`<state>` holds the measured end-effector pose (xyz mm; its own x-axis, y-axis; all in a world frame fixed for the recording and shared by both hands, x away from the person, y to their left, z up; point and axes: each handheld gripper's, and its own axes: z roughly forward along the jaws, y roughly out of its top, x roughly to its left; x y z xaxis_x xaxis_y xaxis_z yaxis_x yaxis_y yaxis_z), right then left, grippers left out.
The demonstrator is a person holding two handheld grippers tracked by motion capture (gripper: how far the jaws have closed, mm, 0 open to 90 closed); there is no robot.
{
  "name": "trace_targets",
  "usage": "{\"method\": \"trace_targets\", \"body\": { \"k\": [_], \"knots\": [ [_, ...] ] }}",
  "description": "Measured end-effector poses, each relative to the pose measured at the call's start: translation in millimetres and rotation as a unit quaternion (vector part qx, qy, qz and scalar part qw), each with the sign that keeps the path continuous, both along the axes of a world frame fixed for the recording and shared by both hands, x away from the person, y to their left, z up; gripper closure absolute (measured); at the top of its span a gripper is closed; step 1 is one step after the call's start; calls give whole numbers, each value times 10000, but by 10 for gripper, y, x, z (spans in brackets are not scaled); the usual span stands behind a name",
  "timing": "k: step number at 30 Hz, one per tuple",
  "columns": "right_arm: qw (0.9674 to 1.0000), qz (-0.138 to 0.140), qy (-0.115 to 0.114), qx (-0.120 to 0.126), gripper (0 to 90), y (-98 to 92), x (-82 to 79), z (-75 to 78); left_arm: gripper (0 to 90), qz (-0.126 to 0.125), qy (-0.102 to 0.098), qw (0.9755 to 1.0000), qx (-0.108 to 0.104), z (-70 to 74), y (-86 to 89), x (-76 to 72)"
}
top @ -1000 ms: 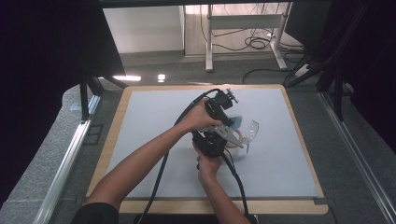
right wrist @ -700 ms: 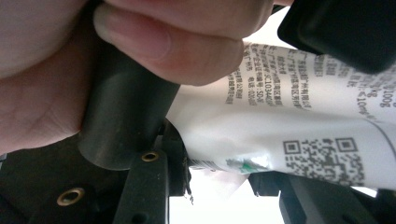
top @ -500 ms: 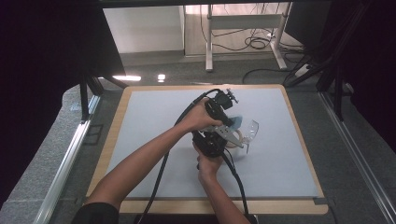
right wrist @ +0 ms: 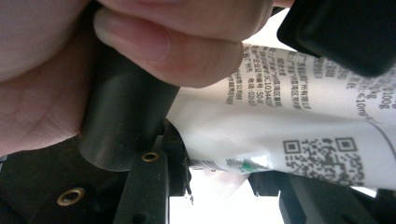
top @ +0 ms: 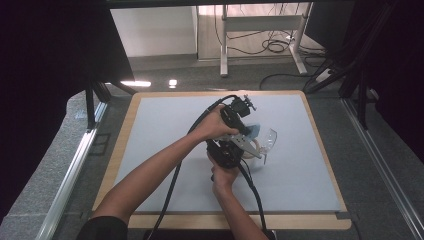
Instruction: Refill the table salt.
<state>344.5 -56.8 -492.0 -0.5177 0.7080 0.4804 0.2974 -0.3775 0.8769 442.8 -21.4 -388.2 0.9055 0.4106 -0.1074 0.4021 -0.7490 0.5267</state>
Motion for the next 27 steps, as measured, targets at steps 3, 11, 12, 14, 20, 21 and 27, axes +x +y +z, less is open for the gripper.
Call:
{"method": "trace_targets", "body": {
  "k": [3,11,12,14,20,21,27],
  "knots": [
    [10000,5,12,19,648,-1,1,-2,871,0,-2,10000,2,1,-1,0],
    [10000,6,18,60,648,5,4,-3,871,9,-14,10000,20,3,3,-1],
    [10000,6,18,60,648,5,4,-3,871,9,-14,10000,20,3,3,-1],
    [10000,6,8,53,648,7,4,-3,871,23,-6,10000,0,0,7,-5],
    [10000,48,8,-17,648,12,-1,-21,871,59,-14,10000,-69,-16,40,-5],
    [10000,60,6,-26,647,13,-3,-27,871,36,-18,10000,-57,-16,51,-1],
    [9998,134,-30,-148,646,14,-19,-60,872,103,-24,9997,-202,-28,103,-3]
  ]
}}
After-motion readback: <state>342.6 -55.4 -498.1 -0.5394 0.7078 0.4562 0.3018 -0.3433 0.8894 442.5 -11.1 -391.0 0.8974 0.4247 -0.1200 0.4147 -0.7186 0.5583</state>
